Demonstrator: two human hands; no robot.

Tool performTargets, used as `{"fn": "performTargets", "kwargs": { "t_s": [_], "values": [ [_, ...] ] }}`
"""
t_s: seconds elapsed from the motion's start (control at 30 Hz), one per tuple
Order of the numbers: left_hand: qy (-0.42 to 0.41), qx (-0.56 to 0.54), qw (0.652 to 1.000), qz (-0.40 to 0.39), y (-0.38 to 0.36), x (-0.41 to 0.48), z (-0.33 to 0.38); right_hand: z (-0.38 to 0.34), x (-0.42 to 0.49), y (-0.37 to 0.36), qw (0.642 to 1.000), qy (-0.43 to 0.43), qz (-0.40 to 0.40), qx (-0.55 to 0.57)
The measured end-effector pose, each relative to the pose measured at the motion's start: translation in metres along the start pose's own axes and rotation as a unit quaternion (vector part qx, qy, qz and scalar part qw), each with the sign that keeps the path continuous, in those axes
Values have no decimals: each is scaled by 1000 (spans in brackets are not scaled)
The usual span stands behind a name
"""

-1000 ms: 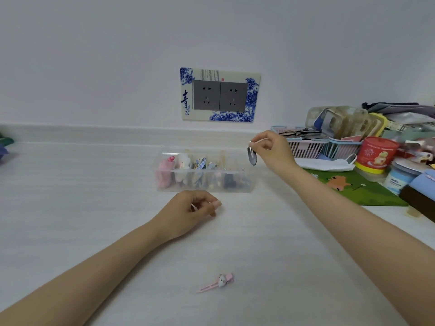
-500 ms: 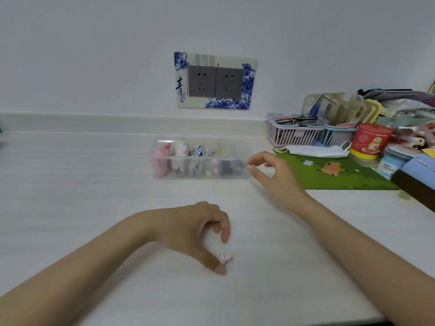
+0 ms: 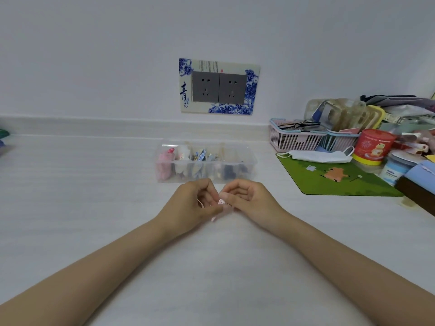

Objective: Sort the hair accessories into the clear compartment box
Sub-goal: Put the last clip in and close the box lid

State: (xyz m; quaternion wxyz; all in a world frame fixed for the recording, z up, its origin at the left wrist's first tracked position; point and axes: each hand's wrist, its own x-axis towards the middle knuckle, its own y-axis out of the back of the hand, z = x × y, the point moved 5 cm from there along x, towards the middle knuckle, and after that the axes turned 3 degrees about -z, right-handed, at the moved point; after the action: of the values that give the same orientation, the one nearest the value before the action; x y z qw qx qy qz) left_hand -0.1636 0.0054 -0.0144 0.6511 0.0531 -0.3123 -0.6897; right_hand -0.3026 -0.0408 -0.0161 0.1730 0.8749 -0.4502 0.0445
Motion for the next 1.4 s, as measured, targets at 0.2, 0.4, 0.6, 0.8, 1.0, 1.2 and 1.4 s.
{"fn": "performTargets", "kwargs": {
  "t_s": [0.2, 0.4, 0.6, 0.8, 1.0, 1.2, 1.4],
  "values": [
    [-75, 203, 974, 61, 9, -1, 17, -14, 7, 15, 997, 18, 62, 48],
    [-95, 319, 936, 114, 33, 4, 16, -36, 39, 81, 971, 17, 239, 26],
    [-47, 340, 932, 119, 37, 6, -1, -42, 80, 110, 966, 25, 221, -135],
    [-38, 316, 936, 152, 44, 7, 1, -9, 91, 88, 950, -11, 87, -300],
    [106, 94, 958, 250, 92, 29, -30, 7, 96, 99, 962, -114, 211, -133],
    [305, -136, 926, 175, 112, 74, -65, 28, 106, 86, 939, -229, 158, 200],
    [294, -235, 917, 132, 120, 86, -66, 25, 121, 86, 955, -193, 153, 166]
  ]
}}
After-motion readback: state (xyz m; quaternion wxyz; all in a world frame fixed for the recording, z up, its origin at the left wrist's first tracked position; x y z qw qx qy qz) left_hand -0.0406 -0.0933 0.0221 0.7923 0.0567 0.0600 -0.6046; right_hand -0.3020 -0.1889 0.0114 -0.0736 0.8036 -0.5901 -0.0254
